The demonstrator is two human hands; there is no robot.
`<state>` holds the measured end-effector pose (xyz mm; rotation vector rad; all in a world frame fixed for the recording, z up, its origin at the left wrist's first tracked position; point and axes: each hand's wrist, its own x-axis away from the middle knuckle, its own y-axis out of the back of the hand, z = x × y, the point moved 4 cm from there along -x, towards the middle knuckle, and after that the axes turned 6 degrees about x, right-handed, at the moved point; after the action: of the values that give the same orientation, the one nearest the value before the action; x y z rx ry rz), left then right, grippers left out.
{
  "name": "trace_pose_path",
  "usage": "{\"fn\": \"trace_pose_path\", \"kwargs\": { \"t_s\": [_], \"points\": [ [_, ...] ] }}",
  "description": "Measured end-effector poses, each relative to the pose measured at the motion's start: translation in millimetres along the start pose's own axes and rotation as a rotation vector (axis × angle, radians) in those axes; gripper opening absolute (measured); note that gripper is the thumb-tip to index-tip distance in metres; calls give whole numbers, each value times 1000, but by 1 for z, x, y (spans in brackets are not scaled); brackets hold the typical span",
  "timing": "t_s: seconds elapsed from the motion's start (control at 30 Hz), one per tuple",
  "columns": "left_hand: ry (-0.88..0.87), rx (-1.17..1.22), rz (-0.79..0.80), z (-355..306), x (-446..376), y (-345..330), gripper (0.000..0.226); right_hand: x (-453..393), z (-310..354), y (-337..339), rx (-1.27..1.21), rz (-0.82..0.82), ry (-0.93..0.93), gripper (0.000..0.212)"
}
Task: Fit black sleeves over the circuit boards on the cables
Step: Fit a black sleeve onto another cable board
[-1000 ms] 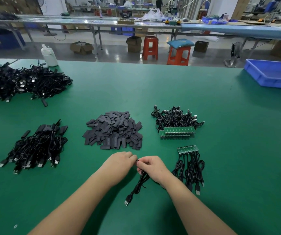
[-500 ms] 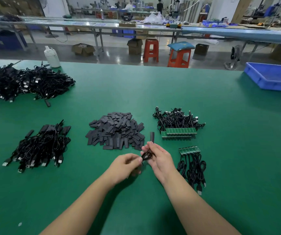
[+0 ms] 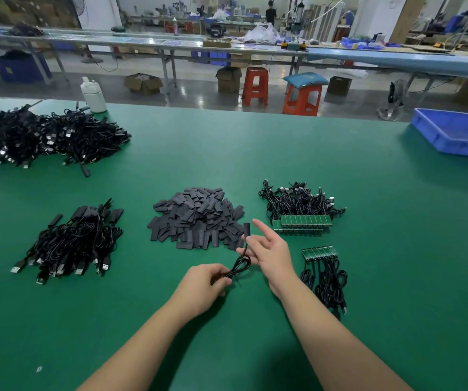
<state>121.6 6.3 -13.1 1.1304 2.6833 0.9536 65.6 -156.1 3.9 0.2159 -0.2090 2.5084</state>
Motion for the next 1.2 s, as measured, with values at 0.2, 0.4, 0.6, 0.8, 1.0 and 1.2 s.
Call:
{"fn": "trace_pose_path", "kwargs": {
  "t_s": [0.2,0.4,0.6,0.8,1.0,1.2],
  "points": [
    [-23,-38,20,-1,1,1,8,-4,3,6,138,2,45,43],
    [-40,-87,39,-2,-1,4,10,-9,-1,15,209,-20,66,32],
    [-99,-235,-26,-3,-5,9,18,-13,-5,20,214,-59,46,26],
    [-58,-346,-128,7,-19,38,22,-16,-11,23,641,-88,69,57],
    [85,-476,-467,38,-28,139,21,-6,-31,28,1475,152,304,46],
    [360,-561,-642,102,-20,219,22,-7,-35,29,1572,288,268,55]
  ]
}}
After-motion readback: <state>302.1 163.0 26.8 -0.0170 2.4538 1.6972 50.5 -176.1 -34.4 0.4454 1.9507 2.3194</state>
